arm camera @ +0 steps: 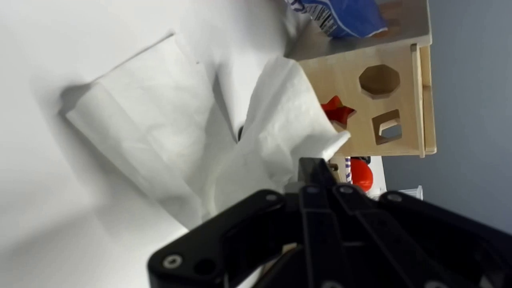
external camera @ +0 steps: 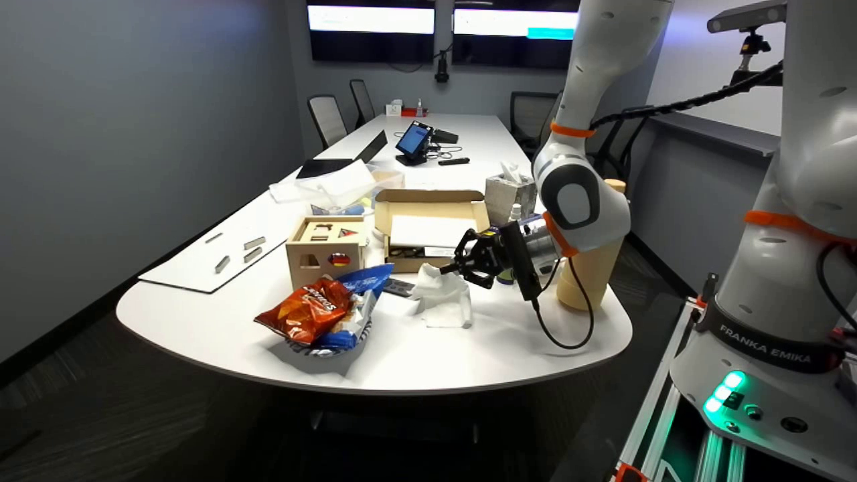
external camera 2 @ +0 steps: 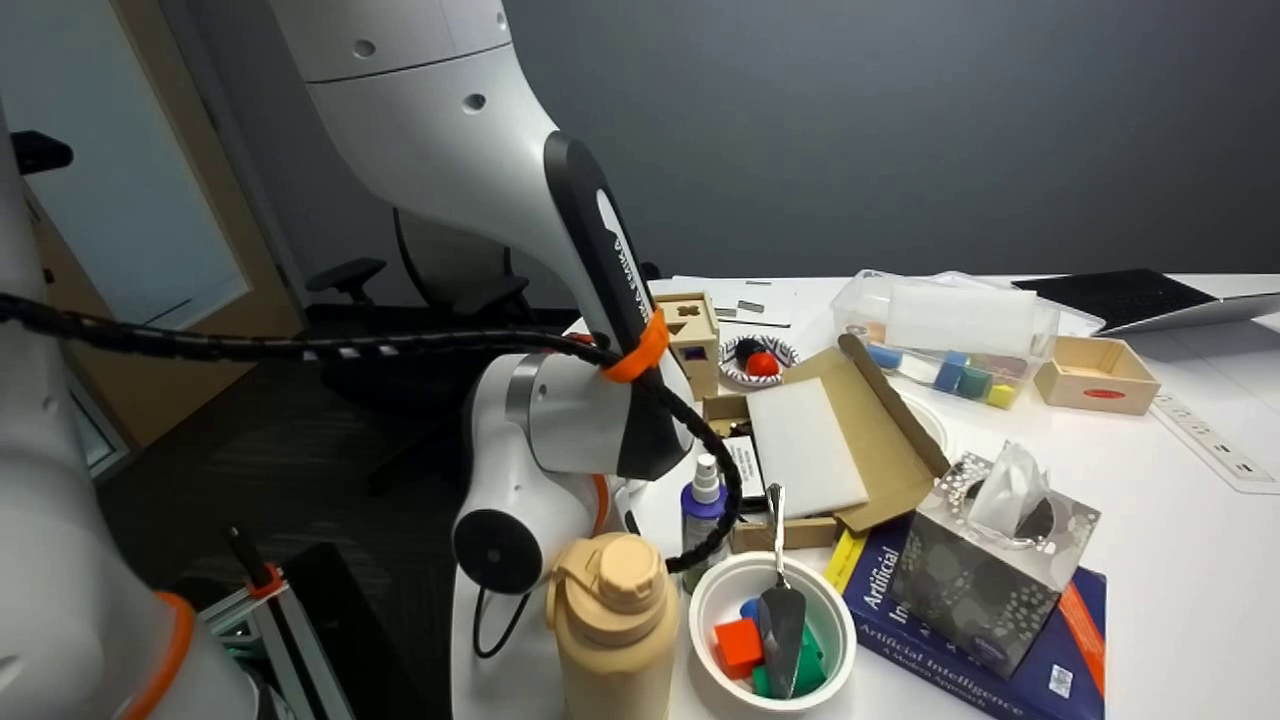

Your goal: Unfold the white napkin once.

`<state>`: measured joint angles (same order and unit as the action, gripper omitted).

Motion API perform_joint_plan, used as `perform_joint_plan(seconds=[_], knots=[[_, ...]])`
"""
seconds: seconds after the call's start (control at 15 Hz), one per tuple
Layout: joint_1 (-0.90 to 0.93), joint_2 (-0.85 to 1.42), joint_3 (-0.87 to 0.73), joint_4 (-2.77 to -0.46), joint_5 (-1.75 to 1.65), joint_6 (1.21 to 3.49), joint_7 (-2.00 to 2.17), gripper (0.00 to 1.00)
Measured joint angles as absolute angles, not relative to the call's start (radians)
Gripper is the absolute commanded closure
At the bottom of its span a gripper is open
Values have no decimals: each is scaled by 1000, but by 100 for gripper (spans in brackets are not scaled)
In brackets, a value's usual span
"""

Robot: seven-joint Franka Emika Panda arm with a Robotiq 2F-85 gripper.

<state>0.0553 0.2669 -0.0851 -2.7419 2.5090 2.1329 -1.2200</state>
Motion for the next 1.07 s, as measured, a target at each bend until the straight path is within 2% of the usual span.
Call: perform_joint_plan(seconds=[1.07], knots=[[132, 211, -5, -2741, 2508, 2136, -1327, 100]])
